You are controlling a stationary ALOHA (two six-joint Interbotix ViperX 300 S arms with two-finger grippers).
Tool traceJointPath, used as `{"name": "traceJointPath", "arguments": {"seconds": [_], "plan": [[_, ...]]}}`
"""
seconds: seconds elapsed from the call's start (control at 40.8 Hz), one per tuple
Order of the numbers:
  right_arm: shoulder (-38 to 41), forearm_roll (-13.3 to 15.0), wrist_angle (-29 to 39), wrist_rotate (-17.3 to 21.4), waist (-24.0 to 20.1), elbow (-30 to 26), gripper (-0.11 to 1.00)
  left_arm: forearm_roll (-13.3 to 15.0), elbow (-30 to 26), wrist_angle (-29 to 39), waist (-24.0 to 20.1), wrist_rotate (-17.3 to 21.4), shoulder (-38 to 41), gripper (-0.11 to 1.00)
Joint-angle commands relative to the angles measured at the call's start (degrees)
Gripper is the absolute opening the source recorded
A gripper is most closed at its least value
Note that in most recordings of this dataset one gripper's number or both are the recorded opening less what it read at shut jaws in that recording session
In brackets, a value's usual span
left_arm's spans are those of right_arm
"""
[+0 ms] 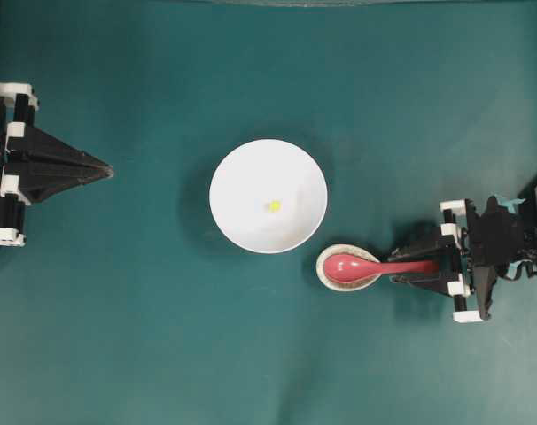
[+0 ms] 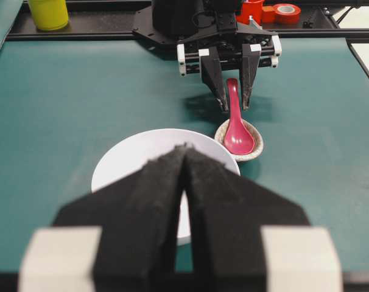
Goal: Scoop the yellow hexagonal prism block from the bowl with a spoon using the right arm.
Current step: 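Close the right gripper on the red spoon handle, then lift the spoon off the rest and carry it over the white bowl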
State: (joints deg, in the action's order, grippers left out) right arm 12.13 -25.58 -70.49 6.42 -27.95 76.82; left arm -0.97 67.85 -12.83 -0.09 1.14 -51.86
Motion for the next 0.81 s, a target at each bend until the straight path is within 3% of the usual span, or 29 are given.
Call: {"name": "traceJointPath", "arguments": {"seconds": [0.0,0.196,0.294,0.54,0.785], "plan": [[-0.53,-0.18,-0.26,-0.18,-0.09,-0.35,0.41,-0.18,-1.05,-0.26,-0.09,0.09,0.35,-0.01],[-0.53,-0.18,-0.53,-0.18,0.18,-0.53,0.34,-0.18,-1.05,-0.26,-0.09,0.09,0.35,-0.01],[-0.62,-0.26,-0.70,-0.18,0.18,-0.53,0.23,-0.18,-1.05,-0.26,-0.09,0.09,0.35,-0.01],[-3.60,-0.18,-0.70,-0.88,0.44,-0.09,0.22,-0.18,-1.14,-0.18,-0.09,0.09,0.35,-0.01],[-13.18,-0.18,2.99,-8.09,2.29,-0.44,0.22,-0.26,-1.14,-0.18,-0.09,0.09,0.18,-0.01]]}}
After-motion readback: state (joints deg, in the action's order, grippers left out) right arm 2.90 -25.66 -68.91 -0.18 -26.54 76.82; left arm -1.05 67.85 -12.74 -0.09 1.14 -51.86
